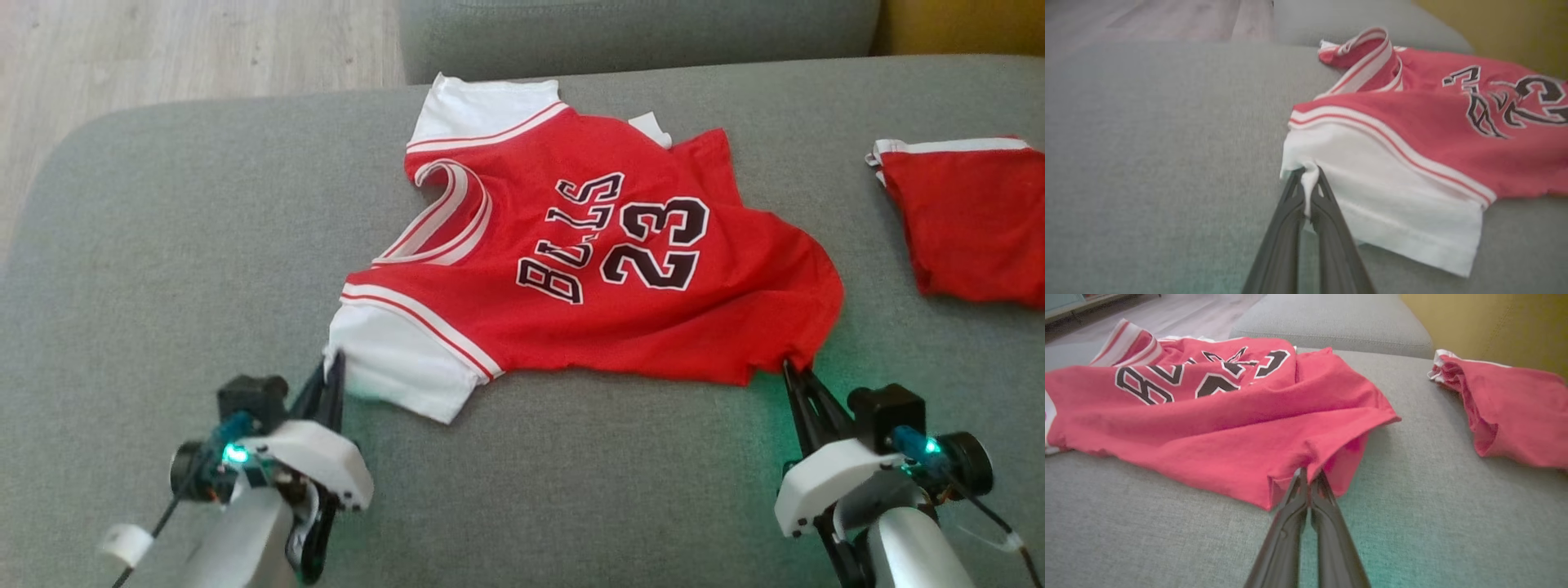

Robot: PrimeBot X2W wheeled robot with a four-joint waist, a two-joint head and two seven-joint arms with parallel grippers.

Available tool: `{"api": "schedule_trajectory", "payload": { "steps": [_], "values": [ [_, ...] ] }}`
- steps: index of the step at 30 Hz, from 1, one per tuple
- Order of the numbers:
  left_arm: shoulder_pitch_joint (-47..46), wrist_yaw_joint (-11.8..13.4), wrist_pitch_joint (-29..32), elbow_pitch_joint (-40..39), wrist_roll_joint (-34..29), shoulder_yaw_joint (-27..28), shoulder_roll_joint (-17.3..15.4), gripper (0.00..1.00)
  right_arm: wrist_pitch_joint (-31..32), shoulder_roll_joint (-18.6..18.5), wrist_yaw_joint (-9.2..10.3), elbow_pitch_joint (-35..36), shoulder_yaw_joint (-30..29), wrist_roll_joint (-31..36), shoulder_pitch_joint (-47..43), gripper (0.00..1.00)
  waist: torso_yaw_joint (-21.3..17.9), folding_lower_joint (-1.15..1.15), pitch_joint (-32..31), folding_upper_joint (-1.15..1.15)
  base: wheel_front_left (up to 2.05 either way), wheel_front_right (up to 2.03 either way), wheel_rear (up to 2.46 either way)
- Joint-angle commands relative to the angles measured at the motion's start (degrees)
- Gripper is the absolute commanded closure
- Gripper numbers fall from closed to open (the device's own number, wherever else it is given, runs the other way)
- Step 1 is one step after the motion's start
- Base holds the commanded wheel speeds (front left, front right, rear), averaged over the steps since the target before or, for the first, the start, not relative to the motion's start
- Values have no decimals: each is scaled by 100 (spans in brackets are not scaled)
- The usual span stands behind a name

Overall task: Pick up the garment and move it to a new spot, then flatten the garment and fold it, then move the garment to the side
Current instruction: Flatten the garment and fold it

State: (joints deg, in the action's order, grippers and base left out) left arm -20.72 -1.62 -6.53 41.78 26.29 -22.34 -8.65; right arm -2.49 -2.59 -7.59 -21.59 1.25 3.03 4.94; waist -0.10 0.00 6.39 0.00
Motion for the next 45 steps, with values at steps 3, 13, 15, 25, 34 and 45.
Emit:
{"api": "schedule_trajectory", "payload": {
  "steps": [3,13,15,25,34,45],
  "values": [
    [-177,-74,-255,-523,194,362,-99,100,-125,-29,10,299,180,-243,180,100,28,0,-105,0,0,0,0],
    [-794,-83,7,-2509,885,997,-247,100,-74,-894,10,1147,681,-1223,1058,100,76,0,-447,0,0,0,0],
    [-1056,1,154,-2880,1029,1160,-276,100,-44,-1170,10,1352,809,-1441,1341,100,79,0,-522,0,0,0,0],
    [-2133,357,665,-3638,1075,1460,-547,100,-58,-2048,10,2020,1225,-2414,2586,100,3,0,-756,0,0,0,0],
    [-2088,511,1142,-3963,1266,1523,-674,100,241,-2273,10,2498,1064,-2963,2755,100,21,0,-769,0,0,0,0],
    [-2977,527,1849,-3534,1249,1425,-1022,100,969,-2600,10,2187,1453,-2995,3530,100,17,0,479,0,0,0,0]
  ]
}}
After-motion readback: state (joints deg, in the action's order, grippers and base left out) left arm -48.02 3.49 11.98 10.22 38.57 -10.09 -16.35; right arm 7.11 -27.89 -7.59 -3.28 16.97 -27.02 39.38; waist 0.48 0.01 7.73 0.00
